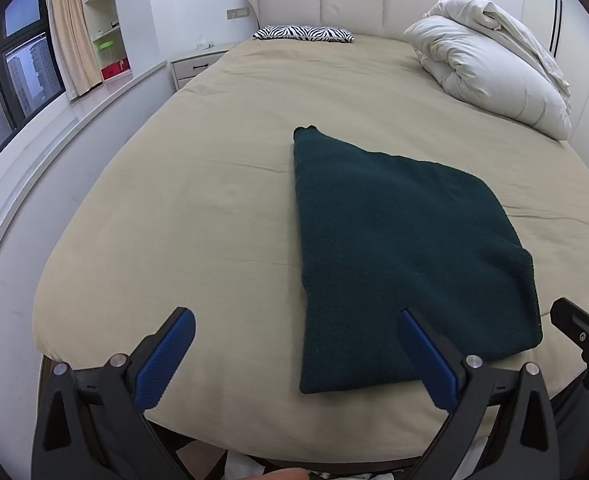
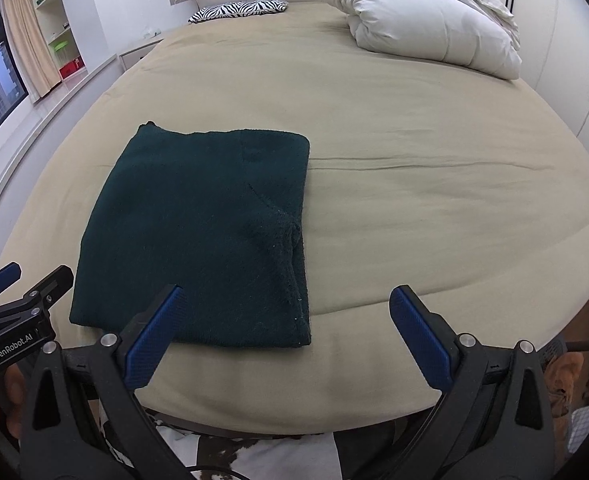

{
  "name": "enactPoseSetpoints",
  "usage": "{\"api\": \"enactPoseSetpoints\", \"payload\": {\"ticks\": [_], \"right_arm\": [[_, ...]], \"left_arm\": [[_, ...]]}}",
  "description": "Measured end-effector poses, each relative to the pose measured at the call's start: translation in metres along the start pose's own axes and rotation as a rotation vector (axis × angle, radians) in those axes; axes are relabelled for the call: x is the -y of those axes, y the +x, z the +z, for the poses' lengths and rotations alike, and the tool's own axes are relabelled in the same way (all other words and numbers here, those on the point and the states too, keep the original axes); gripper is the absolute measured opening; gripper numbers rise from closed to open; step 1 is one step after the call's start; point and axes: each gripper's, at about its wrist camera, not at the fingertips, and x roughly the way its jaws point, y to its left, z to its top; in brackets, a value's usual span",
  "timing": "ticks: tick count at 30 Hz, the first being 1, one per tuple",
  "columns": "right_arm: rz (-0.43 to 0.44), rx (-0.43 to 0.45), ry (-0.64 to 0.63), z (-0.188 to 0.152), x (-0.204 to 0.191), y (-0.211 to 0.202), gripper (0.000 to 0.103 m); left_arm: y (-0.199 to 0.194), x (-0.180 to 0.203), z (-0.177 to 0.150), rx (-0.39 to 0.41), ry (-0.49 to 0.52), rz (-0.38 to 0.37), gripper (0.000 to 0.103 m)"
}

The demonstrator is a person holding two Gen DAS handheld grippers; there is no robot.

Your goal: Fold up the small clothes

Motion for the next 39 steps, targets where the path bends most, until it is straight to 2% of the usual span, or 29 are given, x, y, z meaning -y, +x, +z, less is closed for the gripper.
{"api": "enactPoseSetpoints", "payload": {"ticks": [39], "right_arm": [[0.009,-0.015,-0.003,-0.0031,-0.0025,0.0064,0.103]], "left_arm": [[-0.0004,0.0003,-0.0035,-0.003,0.001,0.003,0.103]]}}
